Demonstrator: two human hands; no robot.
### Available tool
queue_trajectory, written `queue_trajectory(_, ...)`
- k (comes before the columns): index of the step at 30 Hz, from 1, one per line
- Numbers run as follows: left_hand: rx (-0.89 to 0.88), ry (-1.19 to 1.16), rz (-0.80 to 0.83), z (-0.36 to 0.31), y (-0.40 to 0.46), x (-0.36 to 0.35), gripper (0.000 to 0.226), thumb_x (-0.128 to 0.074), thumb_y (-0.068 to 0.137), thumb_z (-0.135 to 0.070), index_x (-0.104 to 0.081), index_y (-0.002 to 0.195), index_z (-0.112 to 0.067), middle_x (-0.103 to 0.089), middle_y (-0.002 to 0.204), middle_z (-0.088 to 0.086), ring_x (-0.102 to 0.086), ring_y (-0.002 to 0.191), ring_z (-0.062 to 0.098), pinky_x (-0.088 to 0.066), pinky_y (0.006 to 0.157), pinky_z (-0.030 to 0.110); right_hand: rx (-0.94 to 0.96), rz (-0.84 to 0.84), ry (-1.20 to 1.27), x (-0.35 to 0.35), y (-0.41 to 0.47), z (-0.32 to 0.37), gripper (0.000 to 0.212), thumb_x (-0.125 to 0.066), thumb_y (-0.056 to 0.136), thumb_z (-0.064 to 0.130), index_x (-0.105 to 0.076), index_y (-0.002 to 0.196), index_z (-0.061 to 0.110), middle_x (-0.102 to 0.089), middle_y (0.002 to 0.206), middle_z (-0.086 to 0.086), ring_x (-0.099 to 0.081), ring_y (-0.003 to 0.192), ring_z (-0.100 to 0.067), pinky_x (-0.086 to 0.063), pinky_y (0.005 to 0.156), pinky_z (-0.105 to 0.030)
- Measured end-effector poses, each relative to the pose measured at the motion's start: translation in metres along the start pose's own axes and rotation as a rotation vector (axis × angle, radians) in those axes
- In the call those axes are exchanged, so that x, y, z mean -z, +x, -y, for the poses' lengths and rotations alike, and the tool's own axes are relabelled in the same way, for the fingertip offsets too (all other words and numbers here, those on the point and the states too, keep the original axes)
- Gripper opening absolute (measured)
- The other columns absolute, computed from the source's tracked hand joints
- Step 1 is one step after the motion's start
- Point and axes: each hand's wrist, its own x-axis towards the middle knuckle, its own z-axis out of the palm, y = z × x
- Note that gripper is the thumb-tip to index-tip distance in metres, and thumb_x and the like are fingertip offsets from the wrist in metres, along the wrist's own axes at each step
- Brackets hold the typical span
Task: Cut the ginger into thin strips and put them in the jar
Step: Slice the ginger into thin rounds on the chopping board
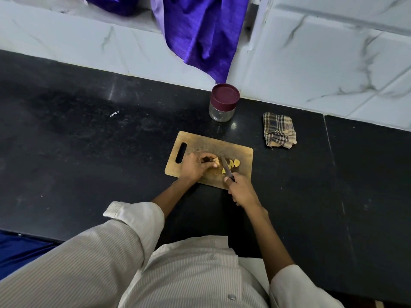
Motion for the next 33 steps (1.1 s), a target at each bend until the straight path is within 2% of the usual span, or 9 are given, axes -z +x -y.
queue_trajectory(2, -0.005, -0.005, 0.003, 0.0, 0.0, 0.001, 0.026, -0.075, 0.078, -0.014, -0.073, 0.104, -0.014, -0.068, 0.107, -0.003, -0.058, 0.085, -0.001, -0.044, 0.073, 0.005, -0.006, 0.017, 0.085, 0.005, 0.003, 0.004, 0.019, -0.044, 0.105, 0.03, -0.056, 0.109, 0.016, -0.056, 0.083, -0.006, -0.048, 0.055, -0.013, -0.039, 0.044, -0.027)
queue_trajectory(6, -0.007, -0.03, 0.002, -0.002, 0.0, 0.0, 0.023, -0.076, 0.078, -0.013, -0.073, 0.101, -0.015, -0.069, 0.106, -0.002, -0.061, 0.093, 0.004, -0.044, 0.082, 0.005, 0.024, -0.027, 0.217, 0.012, 0.007, 0.01, 0.018, -0.044, 0.105, 0.028, -0.057, 0.105, 0.016, -0.052, 0.072, -0.003, -0.042, 0.045, -0.009, -0.034, 0.036, -0.023)
queue_trajectory(10, -0.013, -0.034, -0.008, 0.0, 0.0, 0.0, 0.024, -0.076, 0.077, -0.013, -0.074, 0.101, -0.014, -0.068, 0.103, -0.006, -0.059, 0.088, 0.0, -0.044, 0.079, 0.004, 0.047, -0.043, 0.16, 0.014, 0.005, 0.013, 0.021, -0.043, 0.106, 0.031, -0.055, 0.116, 0.018, -0.054, 0.078, -0.004, -0.046, 0.052, -0.01, -0.037, 0.039, -0.022)
queue_trajectory(19, -0.039, -0.032, -0.004, 0.005, 0.003, -0.002, 0.025, -0.076, 0.077, -0.014, -0.074, 0.102, -0.014, -0.07, 0.107, -0.001, -0.063, 0.098, 0.006, -0.05, 0.091, 0.023, 0.075, -0.017, -0.068, -0.002, 0.001, 0.019, 0.034, -0.038, 0.107, 0.033, -0.044, 0.138, 0.018, -0.061, 0.087, -0.008, -0.057, 0.055, -0.013, -0.046, 0.043, -0.024)
queue_trajectory(26, -0.03, -0.037, -0.014, 0.006, 0.003, -0.002, 0.025, -0.077, 0.076, -0.014, -0.074, 0.101, -0.015, -0.07, 0.107, -0.001, -0.063, 0.098, 0.008, -0.051, 0.091, 0.029, 0.071, -0.017, -0.112, -0.005, 0.003, 0.021, 0.032, -0.037, 0.107, 0.032, -0.045, 0.134, 0.016, -0.061, 0.092, -0.011, -0.059, 0.056, -0.014, -0.044, 0.041, -0.022)
queue_trajectory(28, -0.03, -0.038, -0.009, 0.006, 0.003, -0.002, 0.025, -0.077, 0.077, -0.014, -0.074, 0.102, -0.015, -0.07, 0.108, -0.001, -0.063, 0.099, 0.008, -0.051, 0.091, 0.029, 0.076, -0.024, -0.14, -0.007, 0.002, 0.022, 0.03, -0.037, 0.107, 0.03, -0.045, 0.132, 0.014, -0.061, 0.091, -0.01, -0.061, 0.06, -0.017, -0.05, 0.046, -0.027)
queue_trajectory(30, -0.026, -0.052, -0.004, 0.006, 0.003, -0.002, 0.025, -0.077, 0.077, -0.014, -0.074, 0.102, -0.014, -0.07, 0.107, -0.001, -0.063, 0.097, 0.008, -0.051, 0.09, 0.028, 0.095, -0.057, -0.209, -0.01, 0.002, 0.024, 0.03, -0.037, 0.107, 0.029, -0.045, 0.13, 0.012, -0.063, 0.097, -0.013, -0.067, 0.076, -0.025, -0.059, 0.063, -0.04)
queue_trajectory(31, -0.02, -0.061, -0.002, 0.005, 0.003, -0.001, 0.025, -0.077, 0.076, -0.014, -0.074, 0.101, -0.014, -0.07, 0.107, 0.0, -0.062, 0.096, 0.008, -0.051, 0.089, 0.027, 0.105, -0.075, -0.245, -0.013, 0.001, 0.025, 0.031, -0.036, 0.107, 0.028, -0.045, 0.131, 0.01, -0.064, 0.102, -0.014, -0.067, 0.085, -0.028, -0.059, 0.073, -0.045)
queue_trajectory(33, -0.011, -0.064, 0.005, 0.004, 0.003, -0.001, 0.025, -0.077, 0.076, -0.014, -0.074, 0.101, -0.015, -0.069, 0.107, -0.002, -0.061, 0.092, 0.005, -0.05, 0.085, 0.023, 0.11, -0.107, -0.302, -0.017, -0.001, 0.028, 0.031, -0.037, 0.107, 0.025, -0.044, 0.131, 0.008, -0.065, 0.108, -0.015, -0.066, 0.096, -0.029, -0.055, 0.082, -0.046)
